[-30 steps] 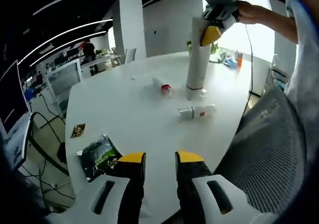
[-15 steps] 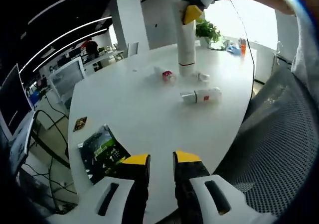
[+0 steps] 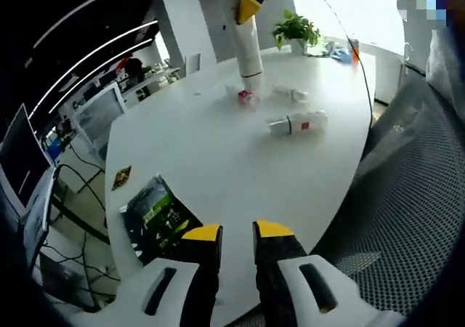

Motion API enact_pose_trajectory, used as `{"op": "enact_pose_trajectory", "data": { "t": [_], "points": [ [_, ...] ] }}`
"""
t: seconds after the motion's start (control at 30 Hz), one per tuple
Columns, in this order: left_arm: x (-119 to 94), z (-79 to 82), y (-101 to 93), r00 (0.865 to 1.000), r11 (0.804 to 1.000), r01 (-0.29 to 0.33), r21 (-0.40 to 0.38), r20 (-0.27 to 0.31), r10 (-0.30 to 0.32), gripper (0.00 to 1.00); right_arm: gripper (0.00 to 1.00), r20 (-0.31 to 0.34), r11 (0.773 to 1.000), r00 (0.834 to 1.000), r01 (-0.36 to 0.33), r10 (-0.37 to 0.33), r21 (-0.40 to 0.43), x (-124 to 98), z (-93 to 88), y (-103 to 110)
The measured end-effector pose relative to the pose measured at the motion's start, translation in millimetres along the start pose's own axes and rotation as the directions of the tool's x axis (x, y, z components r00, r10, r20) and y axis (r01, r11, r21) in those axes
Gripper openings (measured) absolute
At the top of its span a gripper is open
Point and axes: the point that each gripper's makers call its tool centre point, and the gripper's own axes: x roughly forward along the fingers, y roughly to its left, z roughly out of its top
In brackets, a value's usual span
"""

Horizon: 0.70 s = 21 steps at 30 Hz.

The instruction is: Arrange the skincare products in the storage area until every visible bottle or jar stands upright without overlapping.

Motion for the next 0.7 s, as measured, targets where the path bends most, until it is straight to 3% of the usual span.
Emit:
{"op": "enact_pose_trajectory", "data": {
  "t": [0.7],
  "points": [
    [3, -9.7, 2.0, 0.999, 0.999, -0.001, -0.041, -0.038, -0.001, 0.17, 0.03, -0.041, 0.998, 0.998, -0.053, 0.052, -0.039, 32, -3.4, -60]
  ]
}}
